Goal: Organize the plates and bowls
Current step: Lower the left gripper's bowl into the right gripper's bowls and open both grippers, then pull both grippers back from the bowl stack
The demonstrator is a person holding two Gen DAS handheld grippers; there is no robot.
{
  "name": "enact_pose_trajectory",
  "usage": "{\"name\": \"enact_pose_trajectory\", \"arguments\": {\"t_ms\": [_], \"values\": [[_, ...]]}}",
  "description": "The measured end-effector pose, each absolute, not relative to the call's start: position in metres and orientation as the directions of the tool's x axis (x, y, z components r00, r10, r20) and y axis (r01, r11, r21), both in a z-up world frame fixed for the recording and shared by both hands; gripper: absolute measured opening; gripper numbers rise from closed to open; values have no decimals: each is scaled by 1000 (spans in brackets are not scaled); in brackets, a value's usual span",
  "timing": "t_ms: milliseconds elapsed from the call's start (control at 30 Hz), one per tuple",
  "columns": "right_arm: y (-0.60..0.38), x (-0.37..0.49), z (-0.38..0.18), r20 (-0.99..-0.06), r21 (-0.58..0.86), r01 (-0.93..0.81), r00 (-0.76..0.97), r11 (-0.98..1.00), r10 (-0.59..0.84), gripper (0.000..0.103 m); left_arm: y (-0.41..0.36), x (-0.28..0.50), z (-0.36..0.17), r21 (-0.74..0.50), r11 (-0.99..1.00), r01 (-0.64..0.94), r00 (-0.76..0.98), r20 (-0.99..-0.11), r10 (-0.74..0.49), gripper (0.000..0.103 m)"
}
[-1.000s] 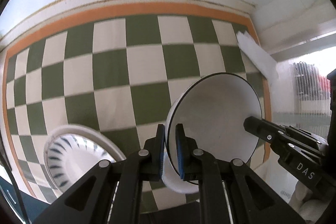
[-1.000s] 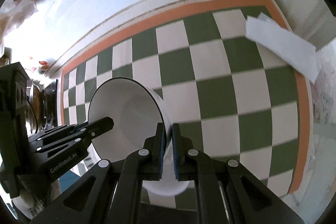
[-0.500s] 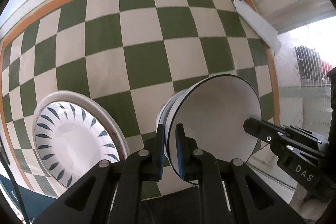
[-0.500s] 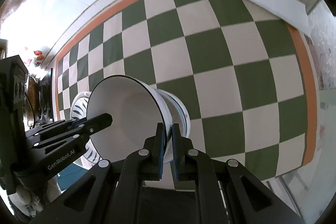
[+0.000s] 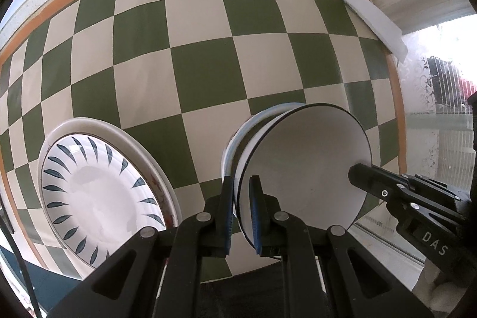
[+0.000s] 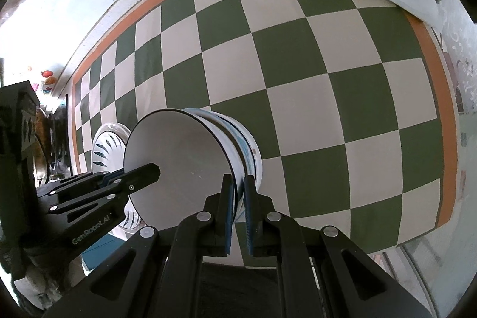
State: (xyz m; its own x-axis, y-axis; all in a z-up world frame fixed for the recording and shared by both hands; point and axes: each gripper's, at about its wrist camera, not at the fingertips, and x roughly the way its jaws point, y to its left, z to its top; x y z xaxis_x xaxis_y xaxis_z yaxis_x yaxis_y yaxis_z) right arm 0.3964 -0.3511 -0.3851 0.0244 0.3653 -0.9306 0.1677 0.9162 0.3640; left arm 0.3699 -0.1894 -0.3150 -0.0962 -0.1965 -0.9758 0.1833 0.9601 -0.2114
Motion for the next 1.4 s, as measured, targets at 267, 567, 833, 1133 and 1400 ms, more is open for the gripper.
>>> {"name": "enact_pose_trajectory", "arguments": {"t_ms": [267,567,833,1133,1400], "values": [[-351,400,-390,-923,378,186,0,907,385,12,-188,372,-315,-209,962,178,-92,-976,-195,13],[-352,394,-383,-924,378,182,20,908,381,12,-189,362,-301,-180,962,205,-54,-983,-173,13],[-337,365,-338,-937,345,87,92,934,338,26,-185,333,-254,-158,951,266,54,-983,-178,28],[-326,326,-276,-938,294,24,199,955,284,60,-167,313,-207,-144,950,278,160,-968,-194,79],[-337,302,-239,-930,274,53,270,960,250,87,-153,298,-171,-172,948,268,218,-947,-234,91]]}}
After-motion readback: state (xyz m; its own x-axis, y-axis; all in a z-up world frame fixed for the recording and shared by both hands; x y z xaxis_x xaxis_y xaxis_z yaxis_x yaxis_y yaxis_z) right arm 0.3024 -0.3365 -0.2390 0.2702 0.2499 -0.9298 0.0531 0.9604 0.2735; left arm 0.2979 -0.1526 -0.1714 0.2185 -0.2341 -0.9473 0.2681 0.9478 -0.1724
